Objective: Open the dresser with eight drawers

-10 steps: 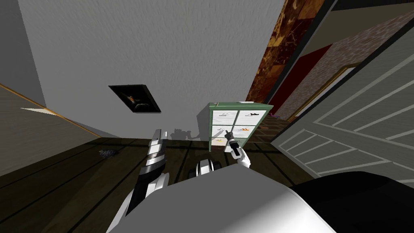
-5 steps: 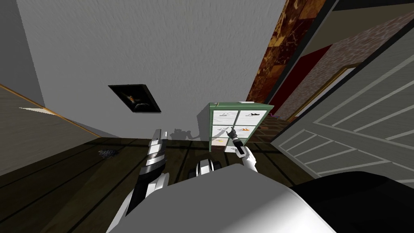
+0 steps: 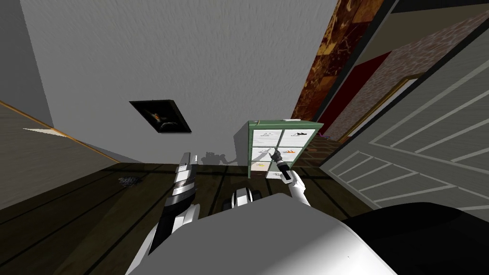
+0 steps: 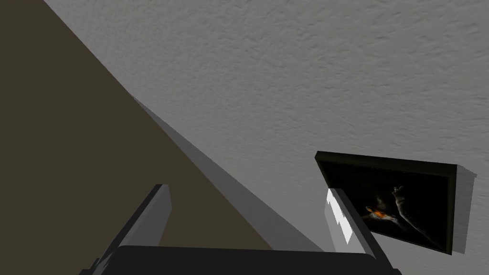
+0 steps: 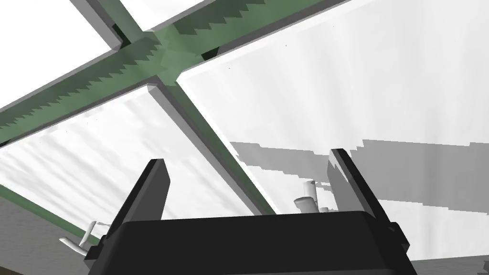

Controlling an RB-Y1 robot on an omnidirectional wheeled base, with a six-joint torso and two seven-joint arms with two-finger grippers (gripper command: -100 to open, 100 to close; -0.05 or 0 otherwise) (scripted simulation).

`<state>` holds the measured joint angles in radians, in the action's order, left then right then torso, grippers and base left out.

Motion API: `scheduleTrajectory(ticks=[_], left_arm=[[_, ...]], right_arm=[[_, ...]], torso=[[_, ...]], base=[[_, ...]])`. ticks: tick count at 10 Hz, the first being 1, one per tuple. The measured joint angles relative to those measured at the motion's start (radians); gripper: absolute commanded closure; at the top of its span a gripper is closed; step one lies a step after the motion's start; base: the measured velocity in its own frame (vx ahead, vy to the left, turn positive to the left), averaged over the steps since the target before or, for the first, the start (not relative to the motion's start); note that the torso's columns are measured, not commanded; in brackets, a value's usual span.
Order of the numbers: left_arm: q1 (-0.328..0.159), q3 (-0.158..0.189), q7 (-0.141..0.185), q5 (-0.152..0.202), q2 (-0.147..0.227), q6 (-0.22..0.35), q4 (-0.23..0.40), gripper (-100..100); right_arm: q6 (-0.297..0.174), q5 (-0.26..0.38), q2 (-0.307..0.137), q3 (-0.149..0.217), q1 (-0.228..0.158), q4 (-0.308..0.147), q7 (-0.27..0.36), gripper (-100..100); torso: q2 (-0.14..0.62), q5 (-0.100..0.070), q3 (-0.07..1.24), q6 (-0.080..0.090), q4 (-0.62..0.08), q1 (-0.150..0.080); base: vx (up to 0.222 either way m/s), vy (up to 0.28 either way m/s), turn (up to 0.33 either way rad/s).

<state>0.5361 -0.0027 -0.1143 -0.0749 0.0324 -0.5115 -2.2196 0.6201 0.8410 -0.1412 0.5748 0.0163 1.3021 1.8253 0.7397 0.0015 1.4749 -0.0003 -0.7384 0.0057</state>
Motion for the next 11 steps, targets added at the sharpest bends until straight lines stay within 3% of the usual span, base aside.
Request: scheduleTrajectory(ticks=[2,6,8,9,11], left_arm=[[0.000,0.000,0.000,0.000,0.000,0.000,0.000,0],[0.000,0.000,0.000,0.000,0.000,0.000,0.000,0],[0.000,0.000,0.000,0.000,0.000,0.000,0.000,0],[0.000,0.000,0.000,0.000,0.000,0.000,0.000,0],[0.000,0.000,0.000,0.000,0.000,0.000,0.000,0]], right_arm=[[-0.007,0.008,0.044,0.002,-0.001,0.013,0.010,-100],[-0.004,0.009,0.138,0.006,0.002,0.017,0.011,-100],[-0.023,0.014,0.132,-0.002,-0.002,0.031,-0.002,-100],[-0.029,0.015,0.131,-0.003,-0.003,0.033,-0.006,100],[-0.031,0.017,0.131,-0.008,0.000,0.031,-0.008,100]], torso=[[-0.003,-0.003,0.002,0.000,0.001,-0.010],[-0.002,-0.001,0.001,0.000,0.000,-0.005],[-0.003,-0.001,0.002,0.000,0.001,-0.005],[-0.002,-0.002,0.002,0.000,0.001,-0.006],[0.007,0.002,-0.003,0.003,-0.005,-0.003]], base=[[-0.012,0.025,0.003],[0.001,-0.002,0.000],[0.032,-0.002,0.020],[0.000,0.000,0.000],[-0.129,0.044,-0.015]])
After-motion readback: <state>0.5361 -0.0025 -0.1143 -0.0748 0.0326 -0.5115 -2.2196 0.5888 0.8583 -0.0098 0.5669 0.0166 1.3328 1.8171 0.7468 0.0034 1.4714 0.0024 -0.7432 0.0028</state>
